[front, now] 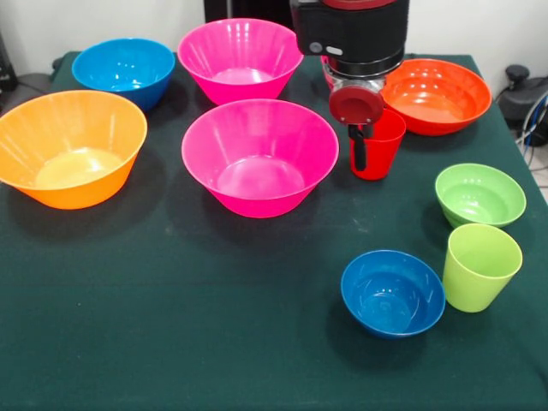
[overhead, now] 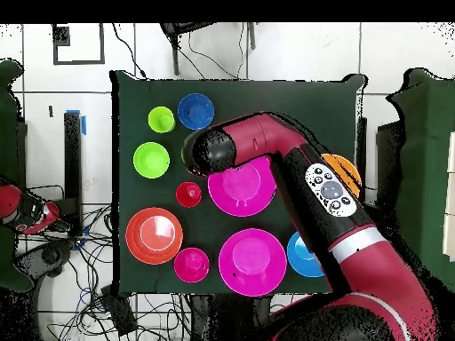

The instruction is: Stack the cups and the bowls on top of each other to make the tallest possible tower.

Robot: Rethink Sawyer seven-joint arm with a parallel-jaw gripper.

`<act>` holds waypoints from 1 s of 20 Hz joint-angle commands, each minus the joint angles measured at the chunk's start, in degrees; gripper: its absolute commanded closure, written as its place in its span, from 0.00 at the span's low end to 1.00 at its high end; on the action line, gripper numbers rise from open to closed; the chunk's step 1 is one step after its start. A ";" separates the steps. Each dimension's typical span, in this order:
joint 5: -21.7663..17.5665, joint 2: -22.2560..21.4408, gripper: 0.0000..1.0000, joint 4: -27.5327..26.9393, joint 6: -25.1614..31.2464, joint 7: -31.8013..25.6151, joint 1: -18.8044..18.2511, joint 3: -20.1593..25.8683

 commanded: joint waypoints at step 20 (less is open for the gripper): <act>-1.16 0.78 0.00 7.07 -4.35 -6.30 -2.98 3.15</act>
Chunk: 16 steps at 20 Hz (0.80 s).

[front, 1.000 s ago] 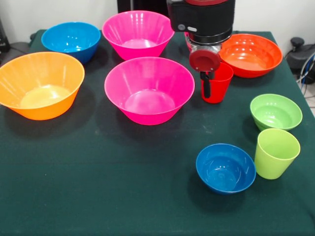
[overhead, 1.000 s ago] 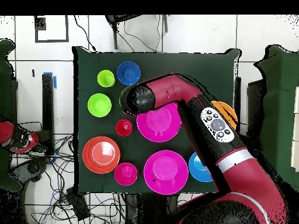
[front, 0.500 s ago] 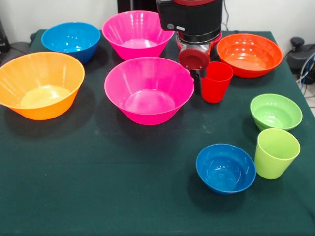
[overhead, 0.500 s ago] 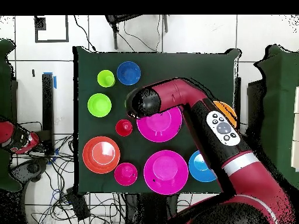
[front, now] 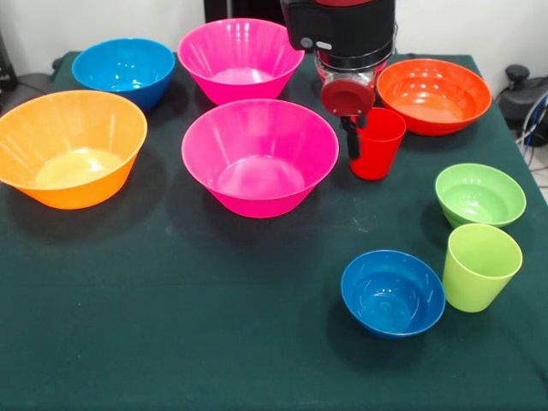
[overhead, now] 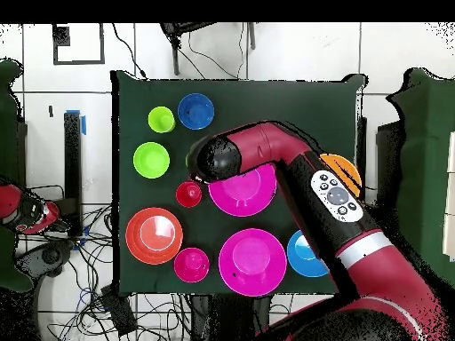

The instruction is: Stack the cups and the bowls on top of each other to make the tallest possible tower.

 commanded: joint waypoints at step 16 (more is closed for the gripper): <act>-3.96 0.66 0.00 4.90 -4.97 -4.27 -0.52 0.33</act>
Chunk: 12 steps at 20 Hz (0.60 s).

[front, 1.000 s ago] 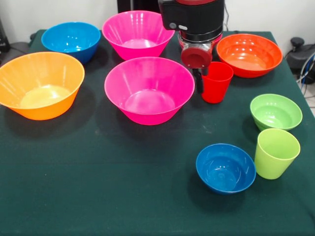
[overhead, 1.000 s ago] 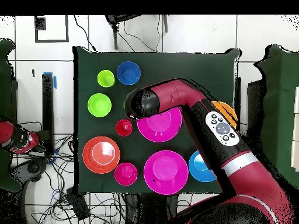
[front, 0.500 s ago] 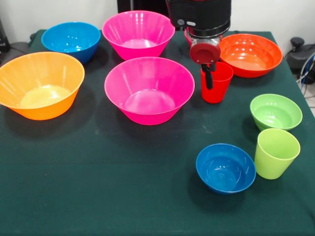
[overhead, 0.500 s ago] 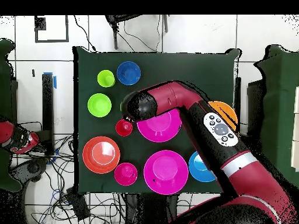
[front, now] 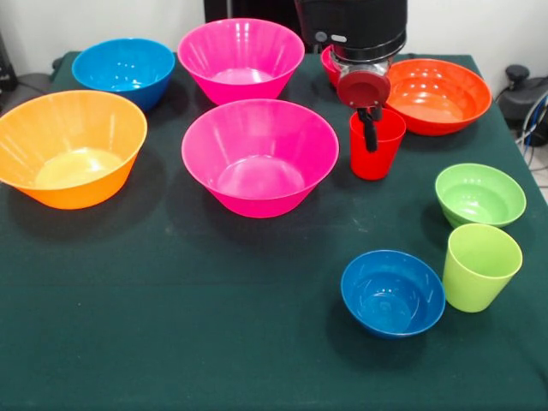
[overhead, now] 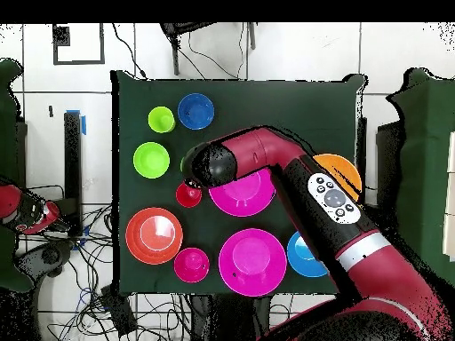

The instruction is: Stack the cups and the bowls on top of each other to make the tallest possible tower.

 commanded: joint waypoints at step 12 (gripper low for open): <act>-5.45 2.43 0.00 2.08 -4.90 -5.75 -0.32 -2.10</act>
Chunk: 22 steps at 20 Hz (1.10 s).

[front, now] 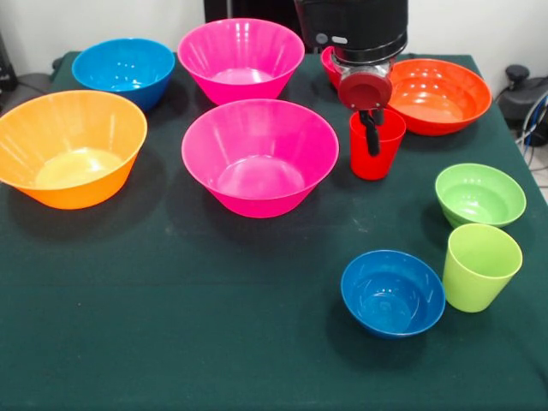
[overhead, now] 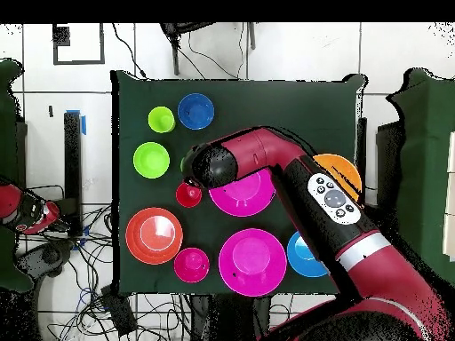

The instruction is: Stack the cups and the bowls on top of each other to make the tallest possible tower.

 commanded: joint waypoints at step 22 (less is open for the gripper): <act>-9.05 2.26 0.00 2.95 -2.06 -4.29 2.71 -6.40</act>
